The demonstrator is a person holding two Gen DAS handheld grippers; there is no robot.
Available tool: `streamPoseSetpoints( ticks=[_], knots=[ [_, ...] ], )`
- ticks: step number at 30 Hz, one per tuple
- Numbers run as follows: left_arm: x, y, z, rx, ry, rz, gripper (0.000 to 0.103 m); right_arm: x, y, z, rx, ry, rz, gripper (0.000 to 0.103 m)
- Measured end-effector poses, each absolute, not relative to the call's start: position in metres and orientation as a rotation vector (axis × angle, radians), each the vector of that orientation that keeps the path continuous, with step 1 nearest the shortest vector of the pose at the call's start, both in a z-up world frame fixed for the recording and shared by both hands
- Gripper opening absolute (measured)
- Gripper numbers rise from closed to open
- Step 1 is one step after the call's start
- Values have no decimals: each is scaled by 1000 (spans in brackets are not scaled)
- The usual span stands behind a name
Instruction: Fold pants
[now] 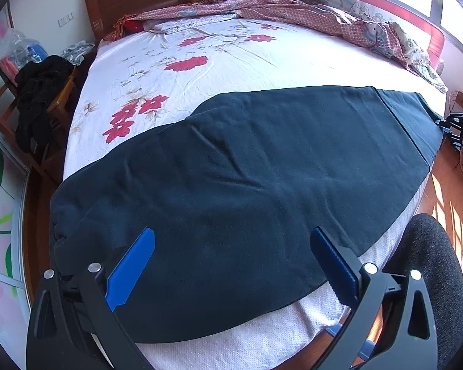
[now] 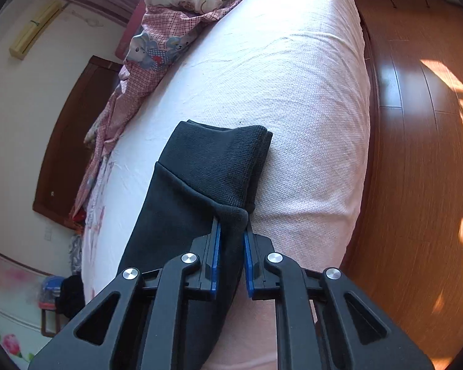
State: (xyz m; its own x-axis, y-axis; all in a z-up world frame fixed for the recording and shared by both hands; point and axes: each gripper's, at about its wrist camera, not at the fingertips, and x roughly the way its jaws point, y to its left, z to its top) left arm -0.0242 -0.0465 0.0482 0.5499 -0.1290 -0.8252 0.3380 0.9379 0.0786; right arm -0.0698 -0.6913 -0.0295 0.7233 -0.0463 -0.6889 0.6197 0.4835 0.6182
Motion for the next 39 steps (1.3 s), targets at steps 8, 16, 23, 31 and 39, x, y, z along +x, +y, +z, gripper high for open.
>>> streamPoseSetpoints(
  ticks=[8,16,23,31,39],
  knots=[
    [-30,-24,69,200,880,-243,101,-23,-600,89,453,654,-367,10],
    [-39,43,92,59,806,-106,101,-30,-367,144,-158,609,-65,10],
    [-49,91,81,-39,826,-21,101,-71,-191,4,-738,756,145,10],
    [-53,107,66,-97,844,3,101,-90,-199,63,-679,624,95,10],
    [-50,91,62,-125,855,-58,101,-109,-152,-10,-1006,698,157,15]
  ],
)
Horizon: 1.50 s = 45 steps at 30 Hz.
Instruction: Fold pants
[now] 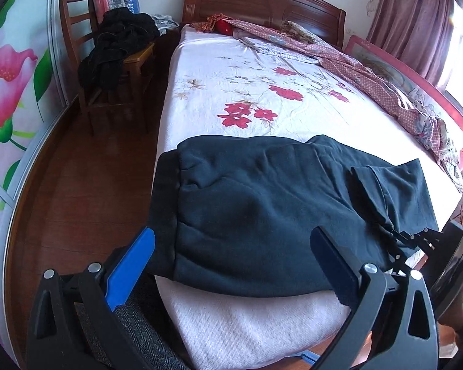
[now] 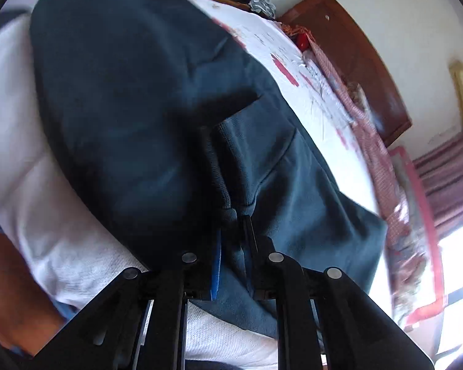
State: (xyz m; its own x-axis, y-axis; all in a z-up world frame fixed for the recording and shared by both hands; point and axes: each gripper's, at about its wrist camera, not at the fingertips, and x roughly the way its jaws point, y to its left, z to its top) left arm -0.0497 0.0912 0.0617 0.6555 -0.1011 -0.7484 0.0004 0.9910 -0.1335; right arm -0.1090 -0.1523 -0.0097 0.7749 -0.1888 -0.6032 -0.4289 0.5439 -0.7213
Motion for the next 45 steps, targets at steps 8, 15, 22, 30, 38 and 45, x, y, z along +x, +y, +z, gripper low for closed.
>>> streamPoseSetpoints(
  ticks=[8,15,22,30,38,45],
  knots=[
    [-53,117,59,-175,859,6,101,-98,-211,117,-420,684,247,69],
    [-54,143,40,-359,909,22,101,-39,-184,33,-436,903,174,69],
    [-56,181,-7,-862,994,-114,101,-50,-208,30,-186,890,157,73],
    [-28,183,-45,-988,946,-91,101,-31,-205,22,-180,934,160,73],
    [-18,179,-45,-913,954,-73,50,-21,-203,19,-195,943,136,79],
    [-2,184,-21,-869,1056,-86,33,-57,-165,72,-246,736,55,93]
  ],
)
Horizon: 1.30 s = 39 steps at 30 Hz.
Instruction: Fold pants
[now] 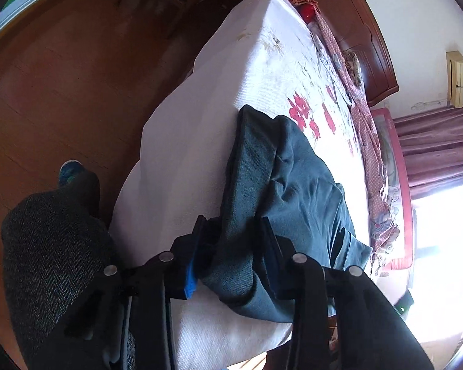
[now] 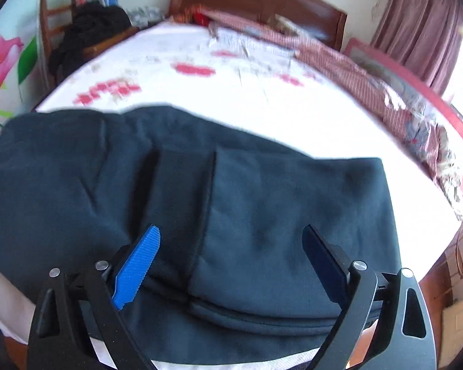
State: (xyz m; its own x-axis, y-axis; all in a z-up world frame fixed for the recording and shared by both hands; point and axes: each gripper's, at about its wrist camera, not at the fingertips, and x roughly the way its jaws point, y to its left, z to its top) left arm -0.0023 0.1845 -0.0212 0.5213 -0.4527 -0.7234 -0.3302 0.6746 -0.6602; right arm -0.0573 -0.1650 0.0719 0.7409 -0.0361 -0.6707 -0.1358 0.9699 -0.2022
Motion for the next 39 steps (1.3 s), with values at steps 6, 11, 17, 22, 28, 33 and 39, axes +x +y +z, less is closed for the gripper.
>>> streamPoseSetpoints(
  ticks=[6,11,17,22,28,33,39],
  knots=[
    [19,180,1,-814,1130,-104,33,-127,-16,85,-557,512,523,93],
    [23,182,7,-799,1174,-119,33,-144,66,52,-829,413,592,93],
    [25,189,10,-782,1178,-186,32,-122,86,43,-818,430,609,94],
    [33,191,7,-736,1200,-270,32,-120,97,29,-910,364,588,94],
    [35,193,7,-720,1198,-336,32,-98,117,11,-987,403,554,78],
    [30,200,4,-728,1199,-337,39,-78,117,29,-897,519,618,32],
    [-4,235,29,-841,963,-287,92,-30,62,97,-375,708,678,27]
  ],
)
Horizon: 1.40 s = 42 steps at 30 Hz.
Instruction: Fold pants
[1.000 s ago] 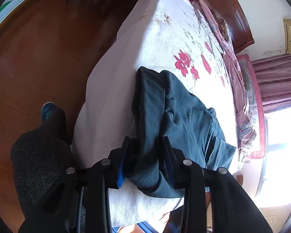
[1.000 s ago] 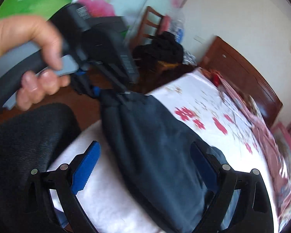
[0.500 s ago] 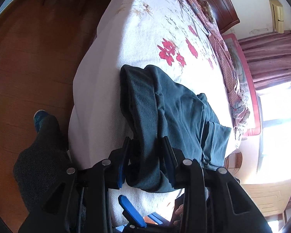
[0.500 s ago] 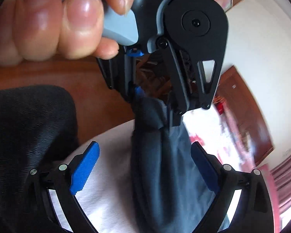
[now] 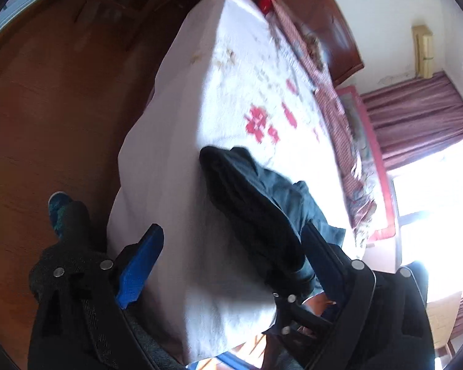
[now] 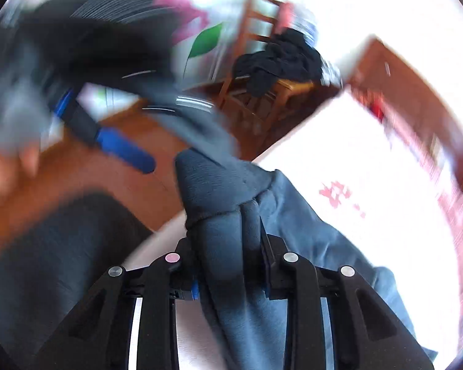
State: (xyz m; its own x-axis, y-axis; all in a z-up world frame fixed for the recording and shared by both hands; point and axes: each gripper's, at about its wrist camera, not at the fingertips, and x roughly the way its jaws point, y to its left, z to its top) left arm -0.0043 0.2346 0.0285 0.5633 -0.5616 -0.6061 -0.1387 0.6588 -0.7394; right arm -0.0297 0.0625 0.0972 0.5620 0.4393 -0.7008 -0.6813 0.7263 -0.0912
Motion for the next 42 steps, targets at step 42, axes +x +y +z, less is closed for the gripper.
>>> streamPoseSetpoints(
  ticks=[42],
  knots=[
    [11,-174,25,240,971,-669,101,-108,-451,10,1181,519,-128,47]
  ],
)
